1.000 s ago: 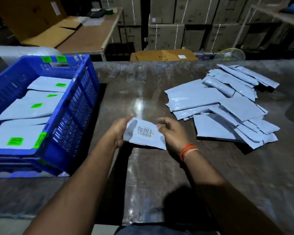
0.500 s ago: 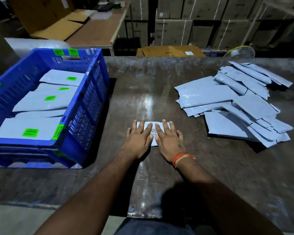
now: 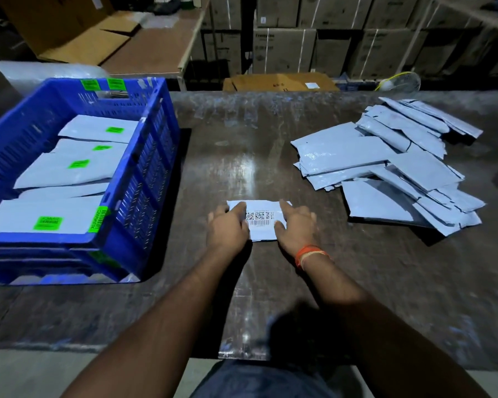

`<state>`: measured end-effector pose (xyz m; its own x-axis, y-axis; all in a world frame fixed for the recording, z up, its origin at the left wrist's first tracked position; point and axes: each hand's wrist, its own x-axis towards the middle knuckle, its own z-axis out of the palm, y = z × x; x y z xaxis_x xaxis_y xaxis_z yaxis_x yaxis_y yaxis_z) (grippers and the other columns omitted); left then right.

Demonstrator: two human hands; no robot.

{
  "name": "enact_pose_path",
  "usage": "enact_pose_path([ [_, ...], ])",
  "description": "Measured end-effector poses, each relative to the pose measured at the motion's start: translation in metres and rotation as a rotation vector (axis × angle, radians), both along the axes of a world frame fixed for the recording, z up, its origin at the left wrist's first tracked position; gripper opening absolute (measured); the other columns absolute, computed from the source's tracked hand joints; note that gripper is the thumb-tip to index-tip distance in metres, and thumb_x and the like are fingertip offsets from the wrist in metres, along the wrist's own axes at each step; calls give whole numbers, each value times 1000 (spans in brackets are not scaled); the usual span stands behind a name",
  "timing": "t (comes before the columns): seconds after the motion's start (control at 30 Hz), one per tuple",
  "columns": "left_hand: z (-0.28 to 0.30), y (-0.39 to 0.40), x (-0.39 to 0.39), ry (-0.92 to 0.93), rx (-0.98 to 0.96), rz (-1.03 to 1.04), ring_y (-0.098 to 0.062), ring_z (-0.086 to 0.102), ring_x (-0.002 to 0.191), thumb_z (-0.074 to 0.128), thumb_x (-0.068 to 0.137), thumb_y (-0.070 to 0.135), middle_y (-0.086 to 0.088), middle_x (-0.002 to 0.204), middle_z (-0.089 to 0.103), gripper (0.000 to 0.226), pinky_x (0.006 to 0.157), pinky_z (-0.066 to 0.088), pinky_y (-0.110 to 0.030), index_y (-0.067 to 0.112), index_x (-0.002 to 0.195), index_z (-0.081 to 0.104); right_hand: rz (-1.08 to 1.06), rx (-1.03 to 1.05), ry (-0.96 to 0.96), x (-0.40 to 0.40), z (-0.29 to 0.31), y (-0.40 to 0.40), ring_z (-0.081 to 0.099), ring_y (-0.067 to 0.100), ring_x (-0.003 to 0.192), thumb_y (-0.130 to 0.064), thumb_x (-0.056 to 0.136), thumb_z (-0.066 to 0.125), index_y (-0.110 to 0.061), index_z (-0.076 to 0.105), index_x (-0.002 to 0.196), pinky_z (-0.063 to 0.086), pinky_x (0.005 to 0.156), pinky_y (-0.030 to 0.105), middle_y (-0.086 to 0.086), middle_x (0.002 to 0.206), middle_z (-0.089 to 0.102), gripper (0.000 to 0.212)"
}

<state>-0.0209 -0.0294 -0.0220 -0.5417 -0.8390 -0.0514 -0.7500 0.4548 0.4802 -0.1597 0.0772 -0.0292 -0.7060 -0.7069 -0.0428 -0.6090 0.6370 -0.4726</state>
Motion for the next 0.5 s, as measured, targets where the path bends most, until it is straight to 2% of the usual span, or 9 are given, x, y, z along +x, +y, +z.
enact_pose_path([
  [0.07, 4, -4, -2, 131, 106, 35, -31, 53, 121, 66, 86, 23, -13, 133, 54, 49, 104, 43, -31, 35, 134, 62, -73, -144, -125, 1, 2, 2, 50, 32, 111, -25, 85, 64, -36, 54, 139, 40, 102, 30, 10, 120, 51, 56],
  [0.13, 4, -5, -3, 287, 222, 65, -25, 65, 107, 70, 77, 21, -9, 118, 66, 48, 98, 52, -35, 32, 123, 70, -108, -323, -276, -2, 2, 6, 60, 24, 100, -14, 79, 66, -35, 65, 126, 45, 102, 28, 6, 113, 54, 52],
  [0.23, 1, -6, -2, 518, 437, 97, -17, 70, 94, 70, 71, 20, 1, 103, 74, 41, 93, 57, -40, 28, 111, 73, -120, -578, -527, -12, 7, 19, 67, 19, 103, -6, 75, 67, -36, 71, 108, 52, 100, 43, 1, 113, 70, 45],
  [0.27, 5, -2, -5, 591, 538, 106, -16, 70, 91, 73, 76, 13, 1, 103, 74, 36, 92, 58, -38, 26, 110, 72, -144, -639, -559, -16, 12, 25, 68, 19, 106, -6, 75, 69, -36, 71, 105, 53, 100, 45, -1, 114, 72, 42],
  [0.37, 23, 9, -26, 749, 775, 97, -16, 67, 76, 67, 89, -6, -9, 99, 73, 27, 71, 59, -29, 14, 108, 71, -219, -788, -591, -29, 32, 45, 67, 18, 109, 0, 81, 72, -24, 74, 105, 52, 102, 42, 0, 113, 73, 35],
  [0.43, 37, 19, -46, 805, 857, 50, -18, 69, 72, 65, 90, -9, -14, 99, 73, 25, 68, 58, -29, 10, 104, 72, -257, -843, -637, -42, 48, 64, 68, 20, 107, 2, 81, 72, -16, 76, 103, 51, 103, 41, 4, 110, 74, 29],
  [0.5, 55, 34, -67, 828, 899, 1, -16, 68, 66, 63, 90, -10, -14, 94, 73, 23, 64, 58, -27, 8, 102, 71, -272, -867, -664, -59, 64, 87, 67, 23, 109, -7, 76, 75, -16, 77, 101, 51, 103, 41, 6, 110, 74, 27],
])
